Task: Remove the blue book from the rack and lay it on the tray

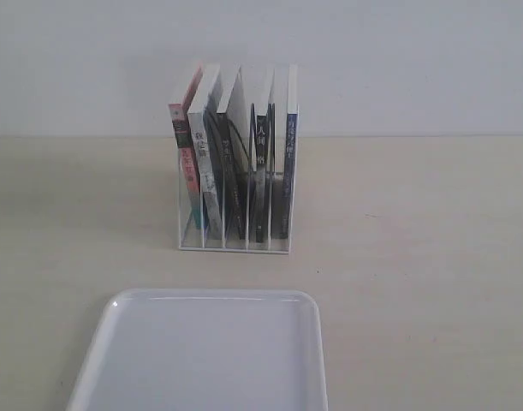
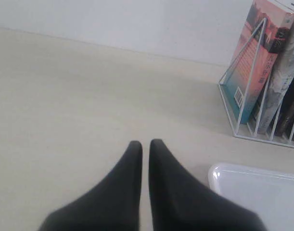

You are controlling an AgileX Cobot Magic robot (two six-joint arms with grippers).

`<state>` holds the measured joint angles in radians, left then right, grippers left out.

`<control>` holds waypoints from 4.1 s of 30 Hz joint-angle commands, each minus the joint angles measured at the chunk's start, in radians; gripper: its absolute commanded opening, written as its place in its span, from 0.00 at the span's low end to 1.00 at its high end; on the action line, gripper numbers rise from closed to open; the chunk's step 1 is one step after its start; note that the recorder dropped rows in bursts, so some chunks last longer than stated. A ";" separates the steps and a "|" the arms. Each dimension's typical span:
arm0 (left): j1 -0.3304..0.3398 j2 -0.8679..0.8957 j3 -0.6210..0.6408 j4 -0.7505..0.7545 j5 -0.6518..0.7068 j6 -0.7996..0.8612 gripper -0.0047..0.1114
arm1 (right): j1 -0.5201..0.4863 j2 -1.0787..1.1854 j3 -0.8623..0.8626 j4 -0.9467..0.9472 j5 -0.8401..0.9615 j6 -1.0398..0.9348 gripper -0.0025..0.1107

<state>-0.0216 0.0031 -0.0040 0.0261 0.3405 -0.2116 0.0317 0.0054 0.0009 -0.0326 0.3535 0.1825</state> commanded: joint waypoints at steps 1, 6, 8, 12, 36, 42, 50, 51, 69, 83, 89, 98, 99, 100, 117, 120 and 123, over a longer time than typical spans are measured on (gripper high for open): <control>-0.001 -0.003 0.004 -0.007 -0.002 0.005 0.08 | -0.002 -0.005 -0.001 -0.002 -0.001 -0.005 0.02; -0.001 -0.003 0.004 -0.007 -0.002 0.005 0.08 | -0.002 -0.005 -0.001 -0.007 0.004 -0.012 0.02; -0.001 -0.003 0.004 -0.007 -0.002 0.005 0.08 | -0.002 -0.005 -0.001 -0.007 0.012 -0.012 0.02; -0.001 -0.003 0.004 -0.007 -0.002 0.005 0.08 | -0.002 -0.005 -0.001 -0.007 0.012 -0.010 0.02; -0.001 -0.003 0.004 -0.007 -0.002 0.005 0.08 | -0.002 -0.005 -0.001 -0.021 -0.176 -0.041 0.02; -0.001 -0.003 0.004 -0.007 -0.002 0.005 0.08 | -0.002 -0.005 -0.001 -0.010 -0.447 -0.021 0.02; -0.001 -0.003 0.004 -0.007 -0.002 0.005 0.08 | -0.002 -0.005 -0.055 -0.007 -0.958 0.174 0.02; -0.001 -0.003 0.004 -0.007 -0.002 0.005 0.08 | -0.002 -0.005 -0.095 -0.025 -0.918 0.174 0.02; -0.001 -0.003 0.004 -0.007 -0.002 0.005 0.08 | 0.000 0.624 -0.552 0.236 0.355 0.046 0.02; -0.001 -0.003 0.004 -0.007 -0.002 0.005 0.08 | 0.000 0.845 -0.641 0.754 0.521 -0.637 0.02; -0.001 -0.003 0.004 -0.007 -0.002 0.005 0.08 | 0.129 0.895 -0.646 0.784 0.393 -0.645 0.02; -0.001 -0.003 0.004 -0.007 -0.002 0.005 0.08 | 0.479 1.120 -0.788 0.672 0.194 -0.537 0.02; -0.001 -0.003 0.004 -0.007 -0.002 0.005 0.08 | 0.512 1.158 -0.825 0.623 0.176 -0.481 0.02; -0.001 -0.003 0.004 -0.007 -0.002 0.005 0.08 | 0.530 1.182 -0.853 0.586 0.171 -0.444 0.02; -0.001 -0.003 0.004 -0.007 -0.002 0.005 0.08 | 0.673 1.404 -1.157 0.093 0.259 0.029 0.02; -0.001 -0.003 0.004 -0.007 -0.002 0.005 0.08 | 0.706 1.404 -1.152 0.076 0.273 0.044 0.02; -0.001 -0.003 0.004 -0.007 -0.002 0.005 0.08 | 0.746 1.404 -1.129 0.010 0.256 0.097 0.02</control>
<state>-0.0216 0.0031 -0.0040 0.0261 0.3405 -0.2116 0.7487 1.4109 -1.1414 0.0333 0.6205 0.2322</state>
